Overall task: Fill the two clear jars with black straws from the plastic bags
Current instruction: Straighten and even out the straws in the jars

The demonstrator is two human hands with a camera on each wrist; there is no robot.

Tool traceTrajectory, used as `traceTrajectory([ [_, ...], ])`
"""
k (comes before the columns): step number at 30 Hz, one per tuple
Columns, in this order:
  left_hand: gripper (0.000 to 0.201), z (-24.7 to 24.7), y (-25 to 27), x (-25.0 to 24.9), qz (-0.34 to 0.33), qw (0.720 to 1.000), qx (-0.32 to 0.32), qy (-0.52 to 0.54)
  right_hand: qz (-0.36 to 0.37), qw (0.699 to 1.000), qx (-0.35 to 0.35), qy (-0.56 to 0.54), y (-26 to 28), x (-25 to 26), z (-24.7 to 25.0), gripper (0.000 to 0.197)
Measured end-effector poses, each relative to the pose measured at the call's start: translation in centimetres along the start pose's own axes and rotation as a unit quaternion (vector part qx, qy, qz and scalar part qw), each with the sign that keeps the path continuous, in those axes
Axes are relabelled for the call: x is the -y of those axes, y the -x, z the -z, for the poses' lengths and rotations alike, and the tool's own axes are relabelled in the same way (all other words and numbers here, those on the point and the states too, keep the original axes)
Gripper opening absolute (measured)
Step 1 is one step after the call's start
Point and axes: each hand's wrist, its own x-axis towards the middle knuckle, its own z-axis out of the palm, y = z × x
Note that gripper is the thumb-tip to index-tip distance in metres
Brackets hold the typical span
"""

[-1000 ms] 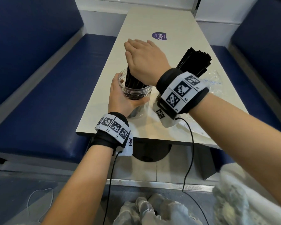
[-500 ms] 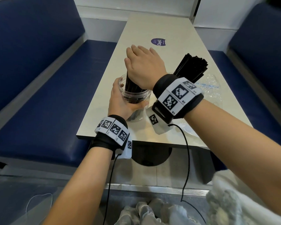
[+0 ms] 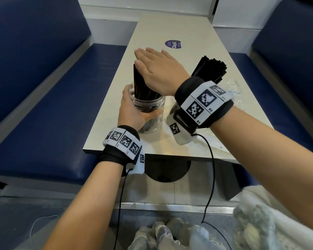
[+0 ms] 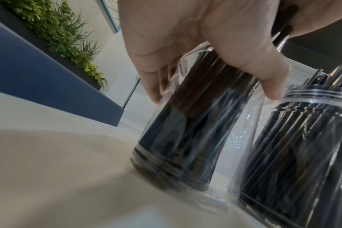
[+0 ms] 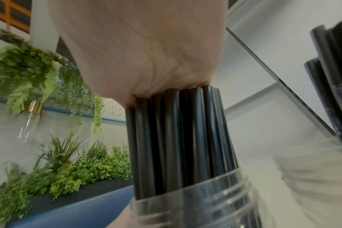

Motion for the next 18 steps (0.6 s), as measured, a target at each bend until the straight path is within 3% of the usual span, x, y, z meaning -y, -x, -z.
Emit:
traceTrajectory([
  [4, 0.109, 0.0, 0.0, 0.1, 0.002, 1.000, 0.000, 0.001, -0.002, 1.000, 0.009, -0.018, 0.1, -0.2, 0.1, 0.047],
  [10, 0.116, 0.1, -0.1, -0.1, 0.005, 1.000, 0.006, -0.011, -0.011, 0.992, -0.046, -0.113, 1.0, -1.2, 0.1, 0.045],
  [14, 0.115, 0.1, -0.1, -0.5, -0.008, 1.000, 0.011, -0.009, -0.024, 0.996, -0.018, -0.082, 1.6, -1.5, -0.3, 0.046],
  [18, 0.117, 0.0, -0.2, -0.6, -0.015, 1.000, 0.014, -0.011, -0.030, 0.995, -0.047, -0.082, 1.4, -1.4, -0.2, 0.047],
])
